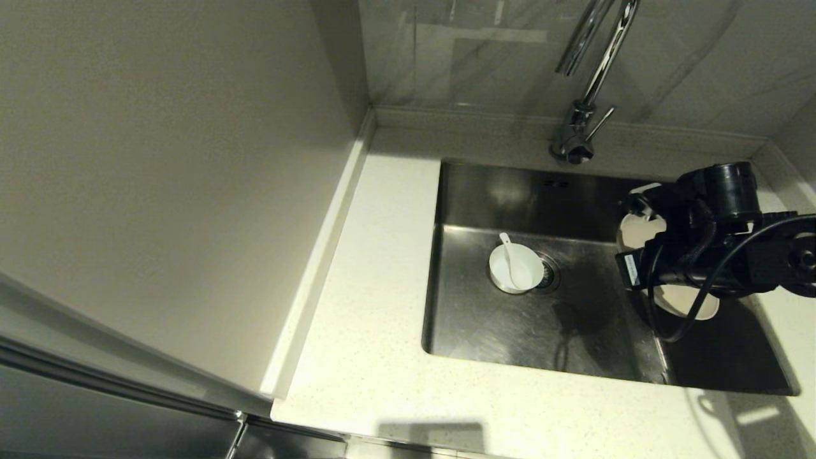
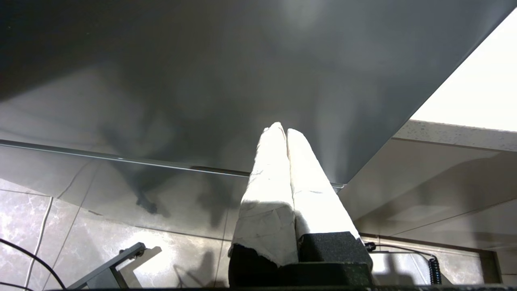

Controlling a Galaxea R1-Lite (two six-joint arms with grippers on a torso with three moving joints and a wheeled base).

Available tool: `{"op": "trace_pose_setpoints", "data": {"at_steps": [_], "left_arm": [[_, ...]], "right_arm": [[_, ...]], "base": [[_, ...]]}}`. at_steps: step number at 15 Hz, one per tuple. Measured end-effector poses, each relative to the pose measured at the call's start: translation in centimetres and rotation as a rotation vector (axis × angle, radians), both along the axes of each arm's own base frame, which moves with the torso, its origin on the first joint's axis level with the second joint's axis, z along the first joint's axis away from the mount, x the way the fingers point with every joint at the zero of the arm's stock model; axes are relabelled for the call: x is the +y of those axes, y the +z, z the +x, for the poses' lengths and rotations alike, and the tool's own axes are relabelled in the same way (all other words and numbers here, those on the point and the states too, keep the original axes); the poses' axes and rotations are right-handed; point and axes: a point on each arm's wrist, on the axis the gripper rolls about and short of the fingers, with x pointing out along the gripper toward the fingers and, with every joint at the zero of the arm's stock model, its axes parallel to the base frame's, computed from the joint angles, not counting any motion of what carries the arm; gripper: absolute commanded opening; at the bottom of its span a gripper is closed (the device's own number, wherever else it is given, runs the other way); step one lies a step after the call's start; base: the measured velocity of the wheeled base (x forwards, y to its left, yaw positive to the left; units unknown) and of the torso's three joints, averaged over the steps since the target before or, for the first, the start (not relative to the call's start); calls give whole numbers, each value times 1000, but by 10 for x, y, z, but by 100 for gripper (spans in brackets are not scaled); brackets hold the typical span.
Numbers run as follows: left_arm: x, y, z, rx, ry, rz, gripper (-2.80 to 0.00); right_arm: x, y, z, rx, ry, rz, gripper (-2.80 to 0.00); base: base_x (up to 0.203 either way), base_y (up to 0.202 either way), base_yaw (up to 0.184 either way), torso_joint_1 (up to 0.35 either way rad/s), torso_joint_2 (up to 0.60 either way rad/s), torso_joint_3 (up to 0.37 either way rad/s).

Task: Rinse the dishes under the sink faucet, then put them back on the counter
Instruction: Put a plate into the sink

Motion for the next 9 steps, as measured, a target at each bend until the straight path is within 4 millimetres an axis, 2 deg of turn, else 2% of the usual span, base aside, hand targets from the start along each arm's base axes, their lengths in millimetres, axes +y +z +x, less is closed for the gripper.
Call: {"op": "trace_pose_setpoints", "data": {"at_steps": [5, 9], "left_arm": [[0, 0, 0, 0, 0, 0, -280], [0, 0, 0, 0, 0, 0, -280]], "right_arm": [[11, -27, 15, 81, 114, -136, -280], [14, -42, 39, 67, 156, -250, -280]], "base": [[0, 0, 0, 0, 0, 0], [0, 0, 0, 0, 0, 0]]}}
